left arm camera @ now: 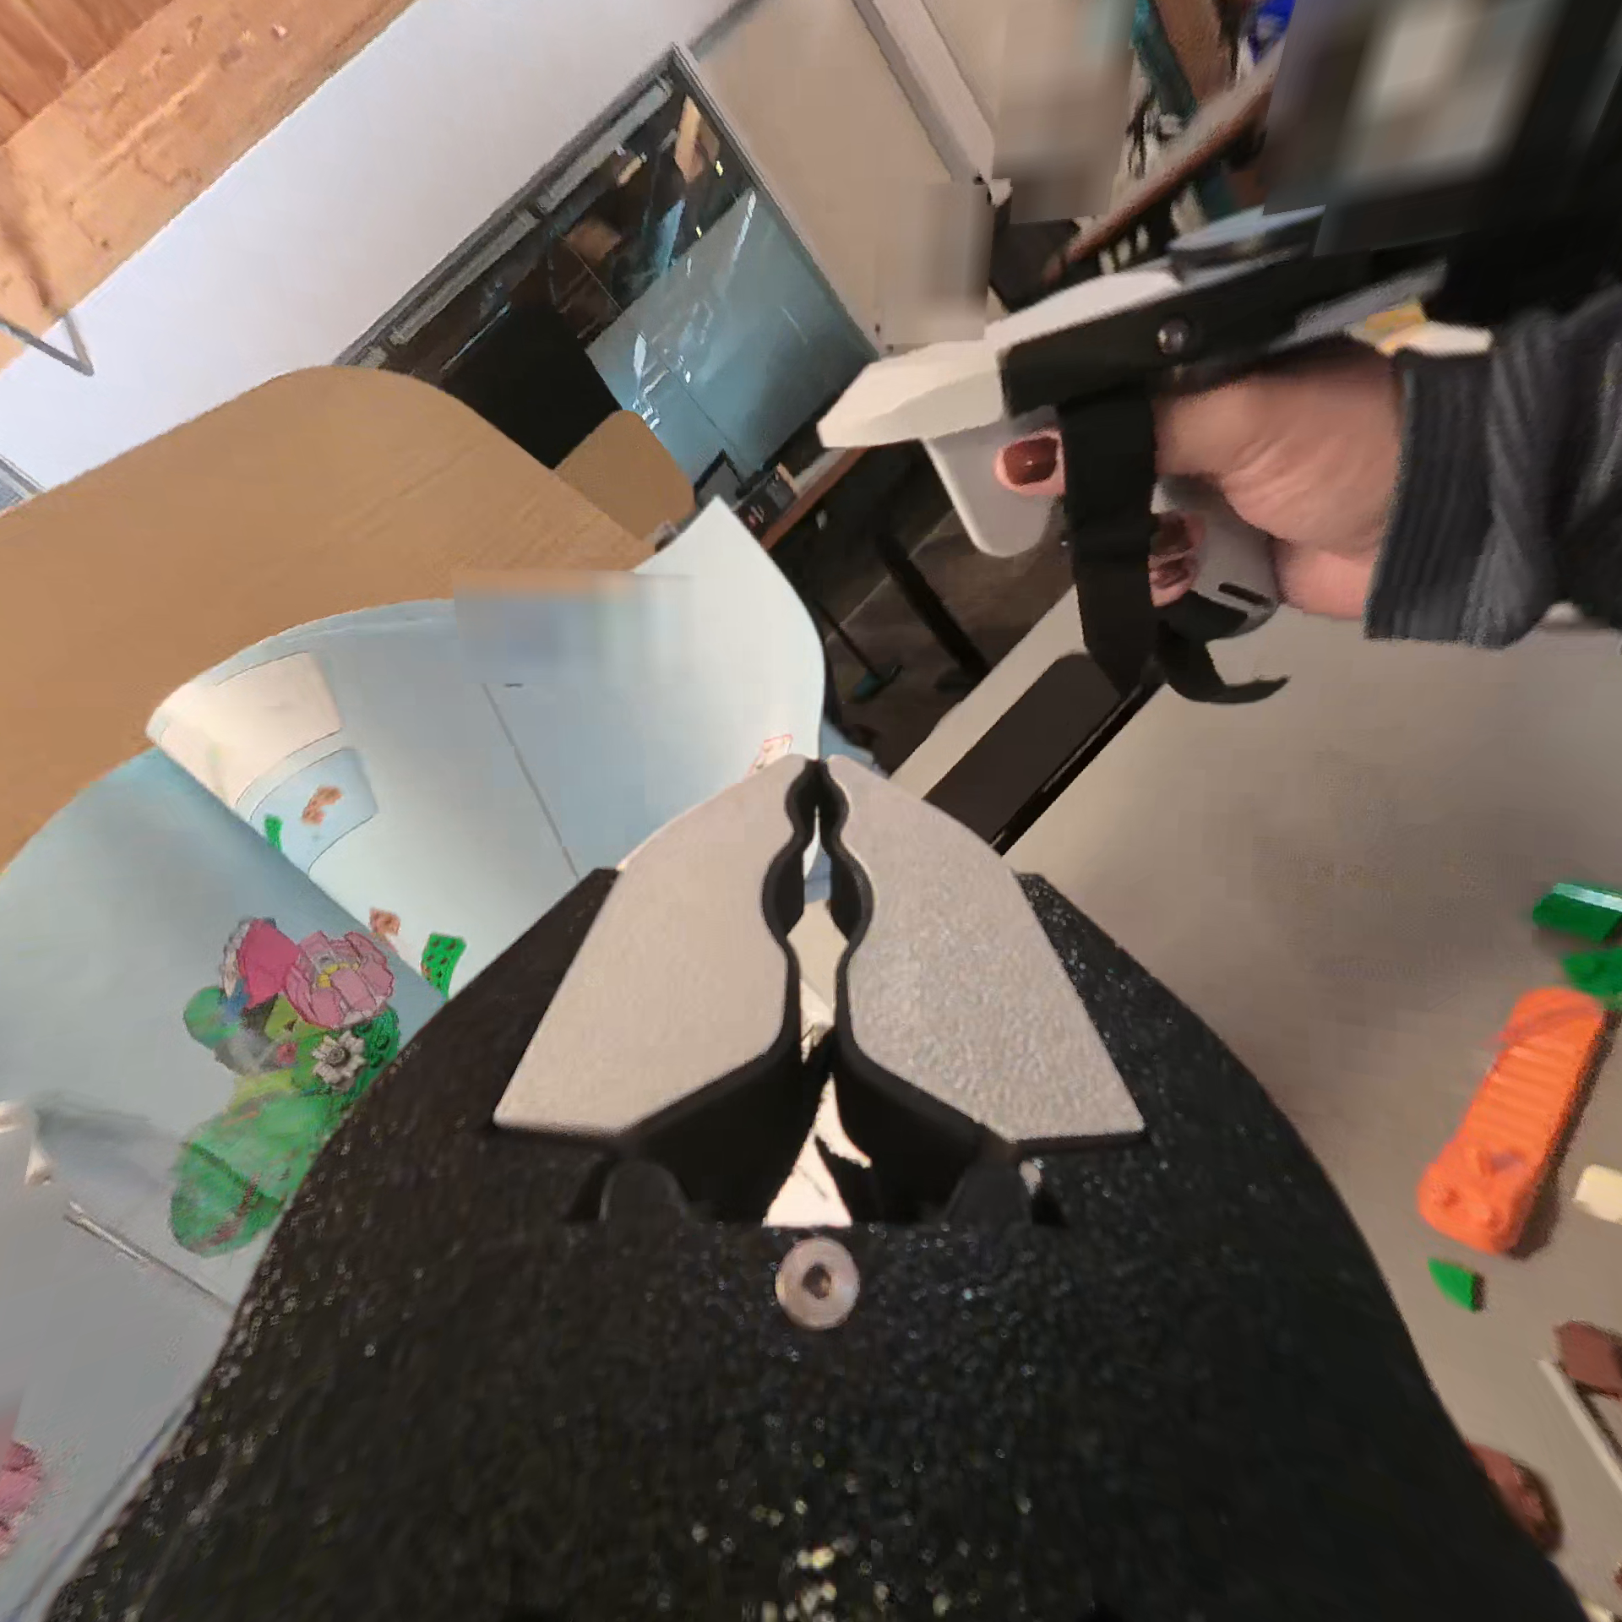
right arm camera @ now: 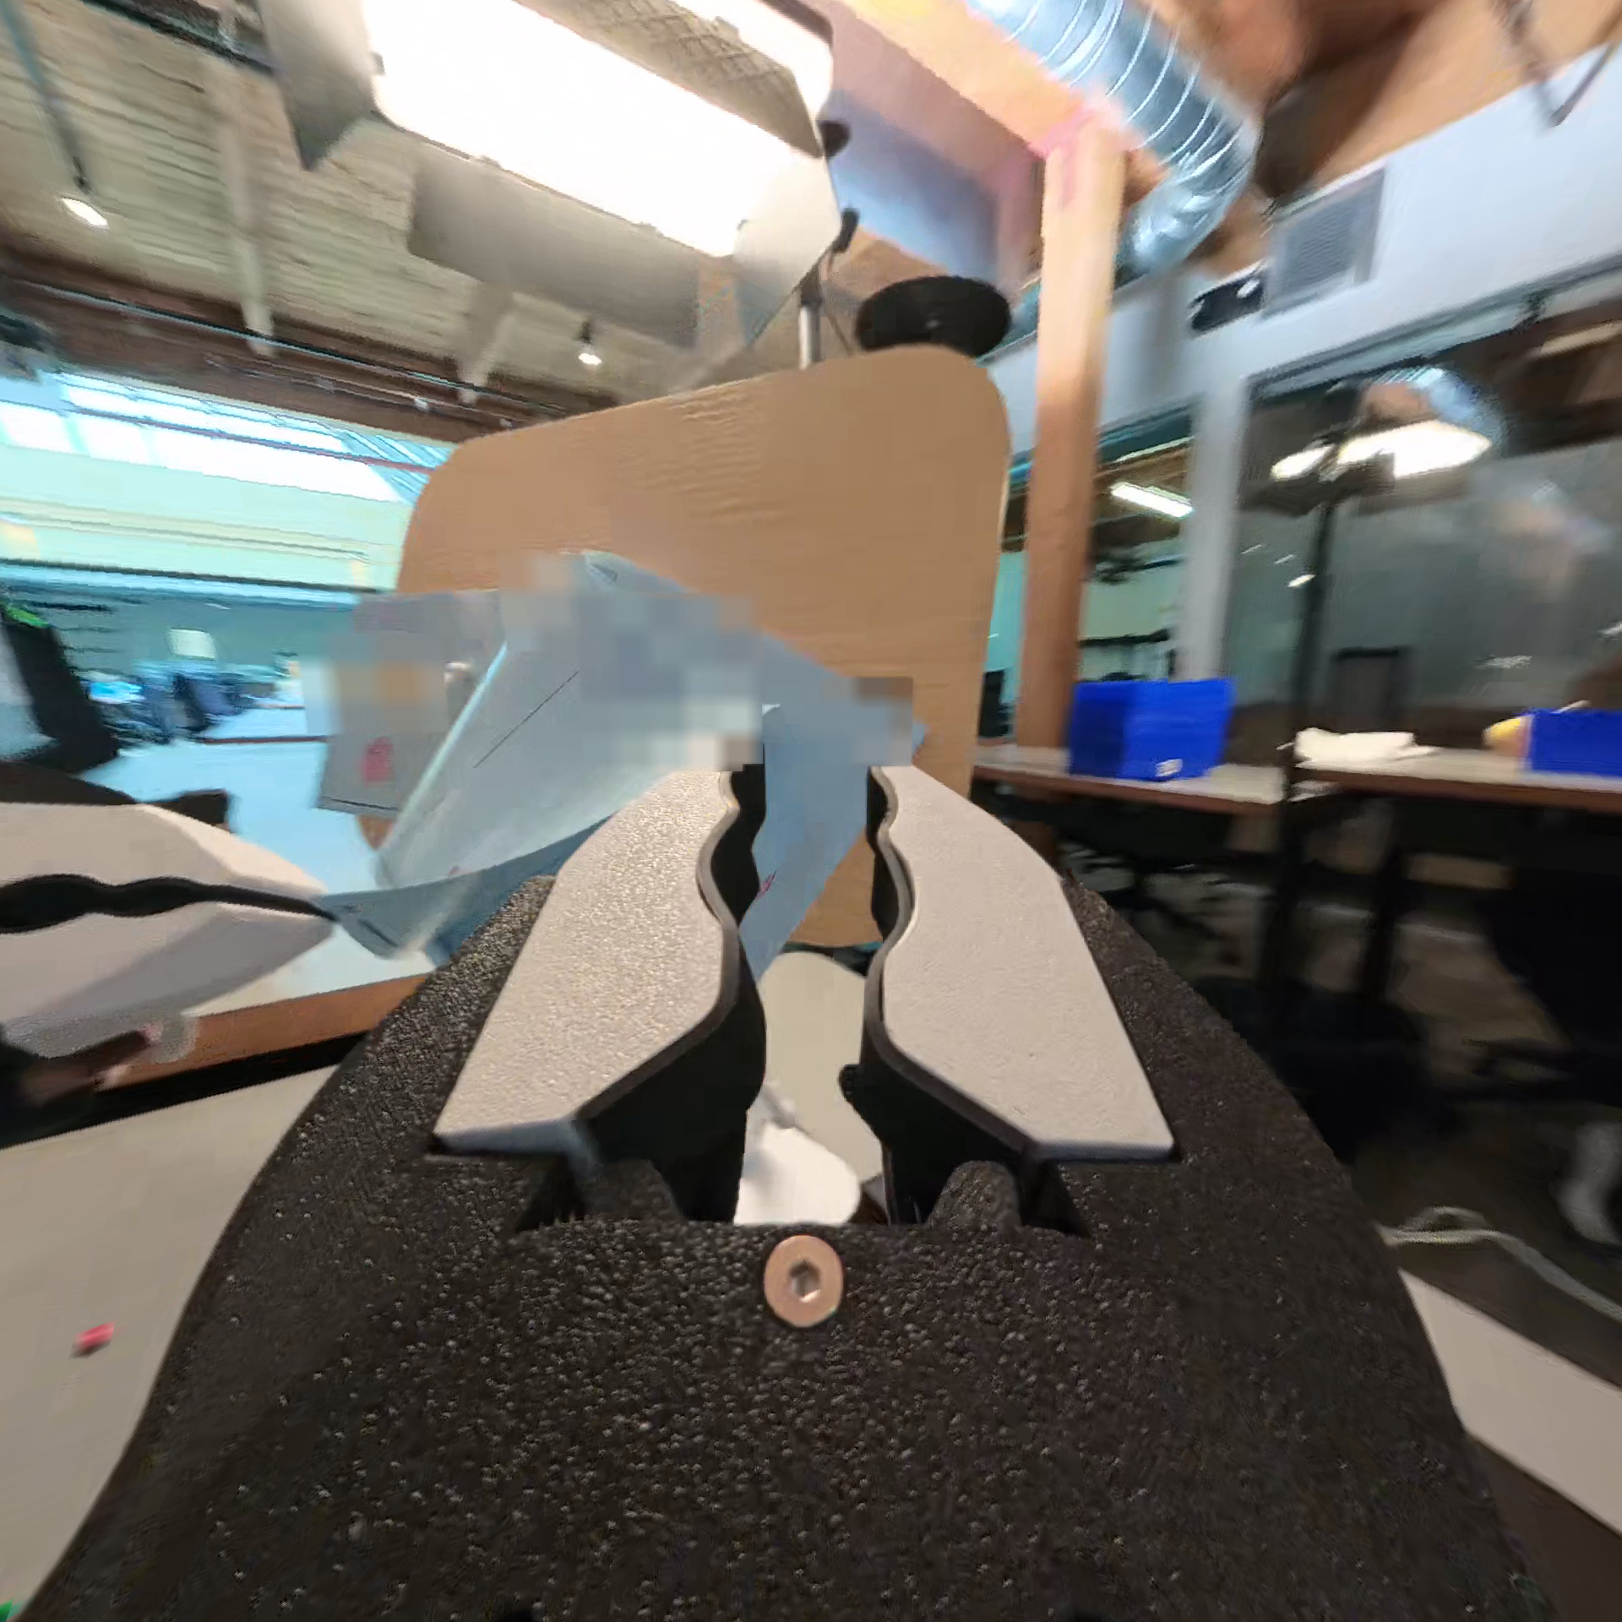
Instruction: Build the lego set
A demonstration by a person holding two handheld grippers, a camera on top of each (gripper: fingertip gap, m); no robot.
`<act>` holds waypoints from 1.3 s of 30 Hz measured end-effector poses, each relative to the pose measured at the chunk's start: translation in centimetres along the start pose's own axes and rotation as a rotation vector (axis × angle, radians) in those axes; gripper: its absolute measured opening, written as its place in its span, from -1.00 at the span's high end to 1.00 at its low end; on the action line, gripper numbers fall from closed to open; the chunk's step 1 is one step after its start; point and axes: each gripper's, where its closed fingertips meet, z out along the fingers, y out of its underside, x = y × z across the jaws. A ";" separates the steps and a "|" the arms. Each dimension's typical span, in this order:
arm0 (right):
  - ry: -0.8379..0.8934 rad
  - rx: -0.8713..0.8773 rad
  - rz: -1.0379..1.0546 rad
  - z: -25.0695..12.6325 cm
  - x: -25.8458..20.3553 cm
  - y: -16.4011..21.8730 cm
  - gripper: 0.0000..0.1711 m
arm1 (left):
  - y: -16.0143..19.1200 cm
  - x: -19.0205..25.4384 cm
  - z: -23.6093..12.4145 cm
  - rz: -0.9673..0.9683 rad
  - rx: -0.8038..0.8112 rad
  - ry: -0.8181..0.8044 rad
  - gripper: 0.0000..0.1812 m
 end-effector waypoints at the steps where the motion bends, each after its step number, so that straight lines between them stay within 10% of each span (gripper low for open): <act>1: 0.023 0.002 -0.058 0.0 -0.2 -0.6 0.75 | -0.2 -0.3 -0.2 -0.044 0.029 -0.005 1.00; 10: 0.138 0.032 0.195 2.4 -0.7 -7.0 0.79 | -1.4 -3.9 -2.4 -0.359 0.275 -0.058 1.00; 16: 0.259 0.041 0.441 2.1 -1.9 -3.8 0.87 | -1.3 -6.1 -4.6 -0.543 0.436 -0.082 1.00; 25: -0.072 -0.173 0.476 6.5 -9.8 2.0 0.99 | -1.1 -5.9 -4.9 -0.599 0.408 0.056 1.00; 30: -0.139 -0.165 0.345 7.3 -10.5 2.3 0.99 | -1.2 -5.0 -4.8 -0.618 0.283 0.218 0.51; 39: -0.281 -0.171 0.338 6.6 -11.6 1.5 0.98 | -1.9 -0.3 -4.7 -0.542 0.039 0.480 0.40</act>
